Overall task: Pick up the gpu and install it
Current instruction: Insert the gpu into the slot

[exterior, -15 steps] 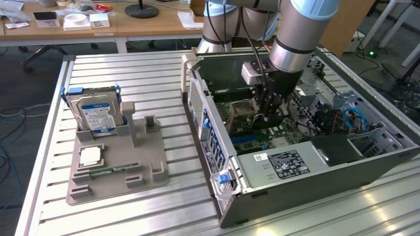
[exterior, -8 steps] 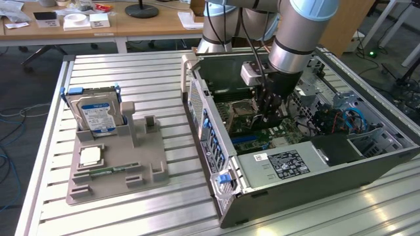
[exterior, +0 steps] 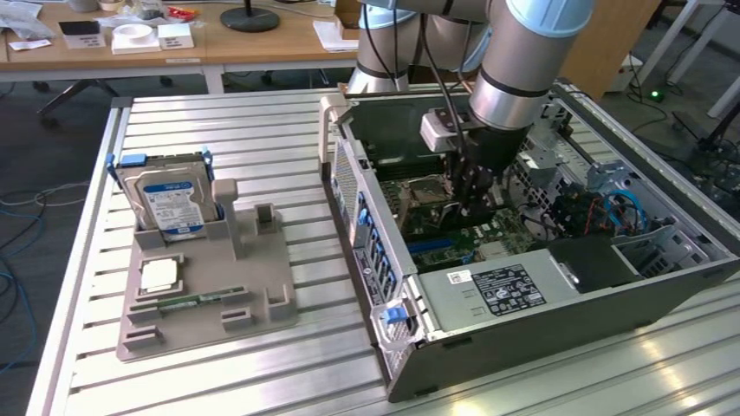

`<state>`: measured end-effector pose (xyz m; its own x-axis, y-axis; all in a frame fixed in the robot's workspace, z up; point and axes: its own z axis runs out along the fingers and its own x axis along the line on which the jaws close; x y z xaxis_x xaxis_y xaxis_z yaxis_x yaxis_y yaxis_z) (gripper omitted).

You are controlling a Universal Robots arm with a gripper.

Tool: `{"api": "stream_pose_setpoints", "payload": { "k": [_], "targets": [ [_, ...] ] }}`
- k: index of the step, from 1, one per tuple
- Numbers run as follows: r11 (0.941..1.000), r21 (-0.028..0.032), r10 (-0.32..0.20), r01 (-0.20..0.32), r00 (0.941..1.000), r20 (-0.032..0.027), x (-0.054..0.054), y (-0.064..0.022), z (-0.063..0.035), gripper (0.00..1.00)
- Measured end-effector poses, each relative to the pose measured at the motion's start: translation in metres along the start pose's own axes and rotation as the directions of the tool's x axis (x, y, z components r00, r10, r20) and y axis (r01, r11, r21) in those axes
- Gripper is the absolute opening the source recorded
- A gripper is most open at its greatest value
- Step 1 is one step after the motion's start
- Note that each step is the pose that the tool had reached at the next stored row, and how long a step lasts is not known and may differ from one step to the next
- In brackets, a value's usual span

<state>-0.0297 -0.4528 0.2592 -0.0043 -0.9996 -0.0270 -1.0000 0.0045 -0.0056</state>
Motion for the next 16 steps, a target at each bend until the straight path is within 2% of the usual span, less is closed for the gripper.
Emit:
{"api": "stream_pose_setpoints", "payload": {
  "k": [11,16],
  "targets": [
    [1.0000,0.0000,0.000,0.000,1.0000,0.0001,0.0008,0.0024,0.0000,0.26],
    [1.0000,0.0002,0.000,0.000,1.0000,0.0000,0.0011,0.0068,0.0001,0.26]
  ]
}}
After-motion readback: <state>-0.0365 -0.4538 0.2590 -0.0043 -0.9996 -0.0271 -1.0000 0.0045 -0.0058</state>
